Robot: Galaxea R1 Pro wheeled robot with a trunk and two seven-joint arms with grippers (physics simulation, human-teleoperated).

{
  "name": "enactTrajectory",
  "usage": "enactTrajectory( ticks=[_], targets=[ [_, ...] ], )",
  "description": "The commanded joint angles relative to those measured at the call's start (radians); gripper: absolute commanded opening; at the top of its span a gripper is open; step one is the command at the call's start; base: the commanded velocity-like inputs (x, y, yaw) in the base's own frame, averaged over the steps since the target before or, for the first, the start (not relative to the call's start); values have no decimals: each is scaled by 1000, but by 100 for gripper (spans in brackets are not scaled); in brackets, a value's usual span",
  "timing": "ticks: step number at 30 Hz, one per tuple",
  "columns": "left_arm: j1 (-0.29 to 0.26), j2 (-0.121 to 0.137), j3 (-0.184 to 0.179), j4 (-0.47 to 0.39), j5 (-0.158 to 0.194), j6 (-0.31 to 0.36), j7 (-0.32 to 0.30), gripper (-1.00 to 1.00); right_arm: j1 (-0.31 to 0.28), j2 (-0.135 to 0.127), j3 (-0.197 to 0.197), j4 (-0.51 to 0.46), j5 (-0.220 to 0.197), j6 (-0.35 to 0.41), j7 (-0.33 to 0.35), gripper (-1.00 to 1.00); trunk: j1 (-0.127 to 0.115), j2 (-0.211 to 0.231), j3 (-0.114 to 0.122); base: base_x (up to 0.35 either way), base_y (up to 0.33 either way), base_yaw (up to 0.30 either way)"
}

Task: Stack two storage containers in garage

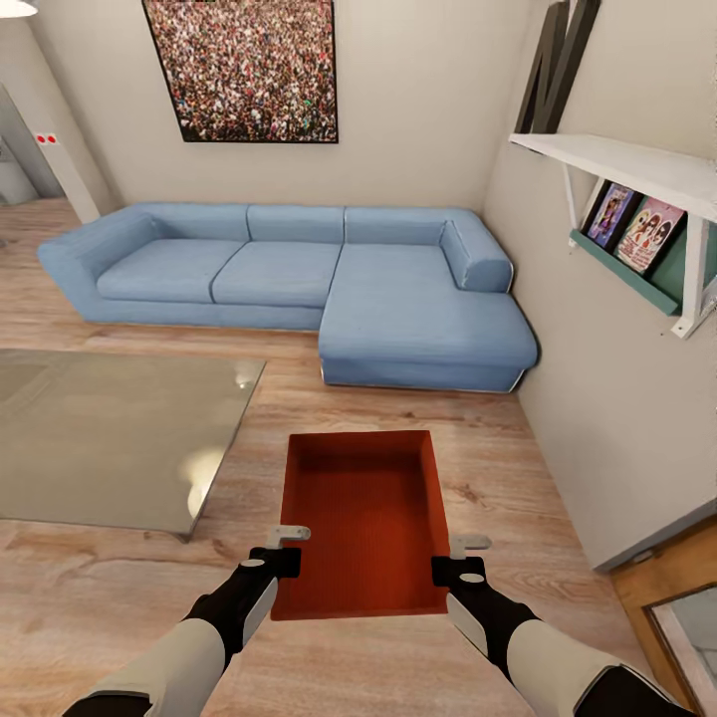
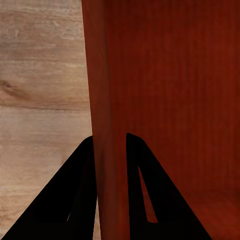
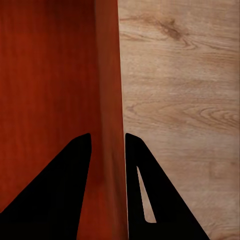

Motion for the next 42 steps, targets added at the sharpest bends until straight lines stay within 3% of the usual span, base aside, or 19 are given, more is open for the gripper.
enactTrajectory(
  ticks=[1, 26, 42],
  targets=[
    [0, 0, 1, 0, -13, 7, 9, -100, -1, 0, -2, 0, 4, -3, -15, -100, -4, 7, 4, 0, 0, 0],
    [0, 0, 1, 0, -13, 2, 9, -100, -1, 0, -2, 0, 4, -3, -17, -100, -100, 182, 116, 0, 0, 0],
    [0, 0, 0, 0, -13, 1, 9, -100, -1, 0, -2, 0, 3, -4, -17, -100, -100, 182, 141, 0, 0, 0]
  ],
)
